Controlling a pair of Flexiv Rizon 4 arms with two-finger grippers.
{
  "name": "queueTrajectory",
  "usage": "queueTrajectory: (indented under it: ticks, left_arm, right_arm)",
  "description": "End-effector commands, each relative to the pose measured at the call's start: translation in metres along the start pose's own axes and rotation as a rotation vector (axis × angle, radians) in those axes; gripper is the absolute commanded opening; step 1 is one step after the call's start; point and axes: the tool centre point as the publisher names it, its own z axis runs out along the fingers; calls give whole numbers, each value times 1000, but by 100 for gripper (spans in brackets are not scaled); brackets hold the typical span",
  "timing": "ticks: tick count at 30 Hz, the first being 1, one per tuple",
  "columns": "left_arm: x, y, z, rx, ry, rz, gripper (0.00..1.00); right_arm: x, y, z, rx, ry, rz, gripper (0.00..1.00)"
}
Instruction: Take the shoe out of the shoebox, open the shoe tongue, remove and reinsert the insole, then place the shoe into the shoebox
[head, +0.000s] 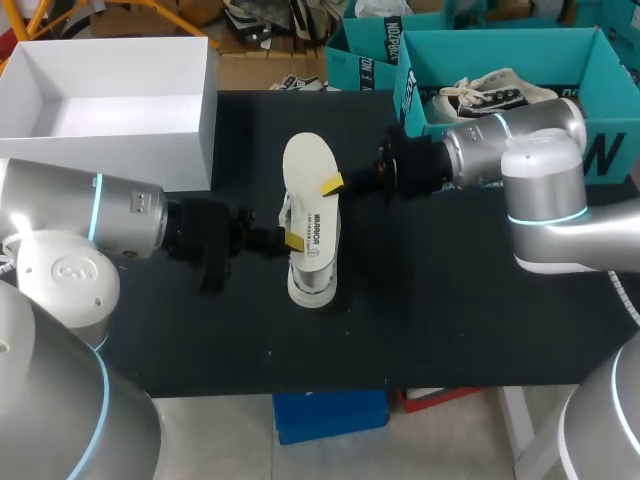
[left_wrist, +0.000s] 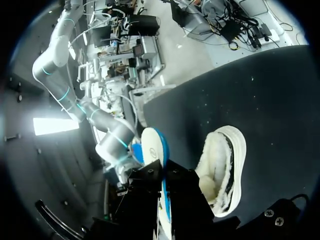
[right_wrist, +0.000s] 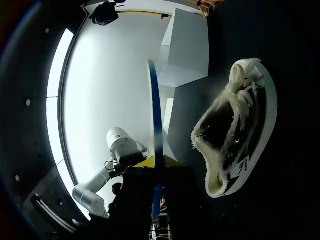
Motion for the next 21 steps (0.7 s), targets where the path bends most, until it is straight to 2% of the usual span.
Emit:
queueTrajectory:
  ticks: [1, 6, 12, 16, 21]
  left_arm:
    - [-3, 0, -2, -24, 47, -54, 100]
    - [-14, 5, -28, -53, 145, -120, 100]
    - [-33, 13, -62, -35, 372, -182, 100]
    - [-48, 15, -68, -27, 487, -187, 100]
    - [-61, 16, -59, 8, 589, -184, 100]
  right_arm:
    - [-1, 2, 1, 2, 0, 0, 0]
    - [-1, 2, 1, 2, 0, 0, 0]
    - [-1, 2, 1, 2, 0, 0, 0]
    - [-1, 2, 1, 2, 0, 0, 0]
    - [-1, 2, 1, 2, 0, 0, 0]
